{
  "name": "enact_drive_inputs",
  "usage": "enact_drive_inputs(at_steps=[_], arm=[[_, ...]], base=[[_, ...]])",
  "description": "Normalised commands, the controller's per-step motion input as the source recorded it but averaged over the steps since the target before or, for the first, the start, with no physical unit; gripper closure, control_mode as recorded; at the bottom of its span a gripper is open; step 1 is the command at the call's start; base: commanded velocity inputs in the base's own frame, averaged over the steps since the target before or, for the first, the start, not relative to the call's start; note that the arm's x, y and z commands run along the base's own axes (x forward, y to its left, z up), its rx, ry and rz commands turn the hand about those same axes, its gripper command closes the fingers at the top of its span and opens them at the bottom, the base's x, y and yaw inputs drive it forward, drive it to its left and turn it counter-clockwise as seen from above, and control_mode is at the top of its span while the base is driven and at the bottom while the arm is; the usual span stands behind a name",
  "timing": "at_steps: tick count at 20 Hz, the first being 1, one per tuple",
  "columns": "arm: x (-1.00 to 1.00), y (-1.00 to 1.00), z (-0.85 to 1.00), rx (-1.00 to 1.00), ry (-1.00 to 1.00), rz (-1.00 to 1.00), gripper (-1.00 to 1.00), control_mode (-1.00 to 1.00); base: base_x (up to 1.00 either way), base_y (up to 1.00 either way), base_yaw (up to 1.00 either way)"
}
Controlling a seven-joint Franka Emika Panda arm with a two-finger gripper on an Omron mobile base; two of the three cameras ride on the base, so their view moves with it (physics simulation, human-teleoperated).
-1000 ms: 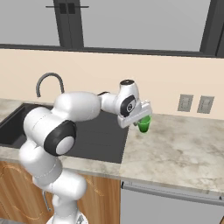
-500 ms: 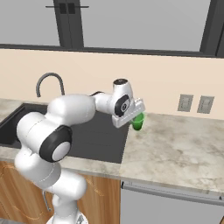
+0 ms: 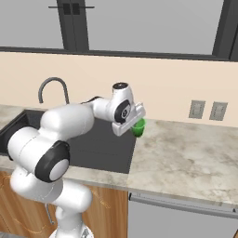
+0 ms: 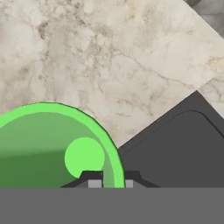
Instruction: Move any existing items from the left basin to the right basin for drying. Then move the cup from the counter to the left basin of the sink for washing.
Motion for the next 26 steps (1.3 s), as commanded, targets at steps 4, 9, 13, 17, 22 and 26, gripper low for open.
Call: enact_drive_inputs(at_steps=[4,9,13,17,22,26], arm=[[0.00,0.30,0.00,-0.02,0.00,0.30,1.00,-1.00],[0.00,0.41,0.02,-0.06,0.00,0.29,1.00,-1.00],[0.00,0.42,0.07,-0.09,0.00,0.31,1.00,-1.00],[0.00,0.45,0.14,-0.09,0.00,0.32,1.00,-1.00],[0.00,0.44,0.08,-0.10,0.00,0.33,1.00,-1.00],[0.00,0.48,0.00,-0.08,0.00,0.35,1.00,-1.00]], base=[[0.00,0.00,0.00],[0.00,0.00,0.00],[0.00,0.00,0.00],[0.00,0.00,0.00],[0.00,0.00,0.00],[0.00,0.00,0.00]])
